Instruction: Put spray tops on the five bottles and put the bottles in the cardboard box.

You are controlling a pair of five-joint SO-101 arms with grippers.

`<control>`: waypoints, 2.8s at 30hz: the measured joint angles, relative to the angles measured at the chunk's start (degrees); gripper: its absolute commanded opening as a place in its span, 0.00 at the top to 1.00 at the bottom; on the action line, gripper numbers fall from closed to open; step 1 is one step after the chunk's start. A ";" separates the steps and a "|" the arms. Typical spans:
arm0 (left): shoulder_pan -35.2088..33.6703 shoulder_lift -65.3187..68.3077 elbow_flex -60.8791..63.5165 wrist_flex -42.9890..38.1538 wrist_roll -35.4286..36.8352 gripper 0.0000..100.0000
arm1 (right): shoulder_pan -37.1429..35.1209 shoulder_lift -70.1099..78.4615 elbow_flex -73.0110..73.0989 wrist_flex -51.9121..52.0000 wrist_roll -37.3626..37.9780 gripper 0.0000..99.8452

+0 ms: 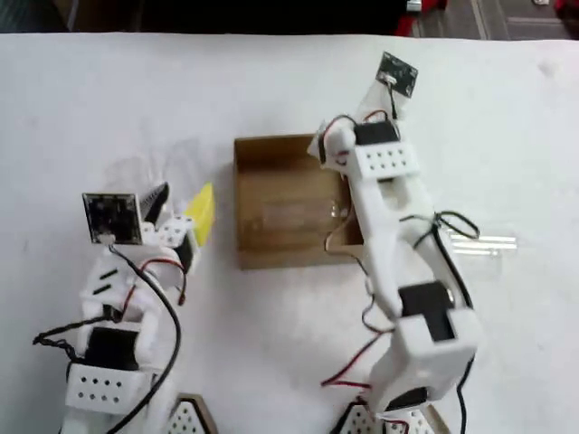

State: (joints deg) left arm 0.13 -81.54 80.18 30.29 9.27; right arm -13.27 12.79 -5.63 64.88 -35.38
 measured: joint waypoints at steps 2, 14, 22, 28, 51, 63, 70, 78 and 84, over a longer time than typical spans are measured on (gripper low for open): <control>0.09 0.00 0.00 0.00 0.00 0.79 | 0.18 3.52 -5.45 6.51 -2.20 0.87; 0.09 0.00 0.00 0.00 0.00 0.79 | 0.26 18.81 -20.22 19.34 -3.69 0.87; 0.09 0.00 0.00 0.00 0.00 0.79 | 1.41 21.01 -24.70 18.29 -8.88 0.87; 0.09 0.00 0.00 0.00 0.00 0.79 | 1.05 21.10 -25.32 17.76 -9.32 0.87; 0.79 0.00 0.00 0.00 0.00 0.79 | 1.32 28.31 -26.20 15.03 -15.91 0.97; 1.05 0.00 0.00 0.00 0.00 0.79 | 1.23 25.76 -26.20 14.51 -15.91 0.98; 10.64 0.00 0.44 0.00 -5.45 0.79 | -1.41 12.22 -26.20 14.51 -3.16 0.98; 19.96 -0.09 2.55 0.00 -13.89 0.79 | -10.46 1.58 -26.20 16.44 14.42 0.98; 20.57 -0.09 2.55 0.00 -13.89 0.79 | -16.44 -2.64 -26.20 21.36 17.93 0.98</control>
State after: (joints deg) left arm 20.70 -81.63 82.73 30.29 -4.62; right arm -29.71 10.15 -31.82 86.24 -17.45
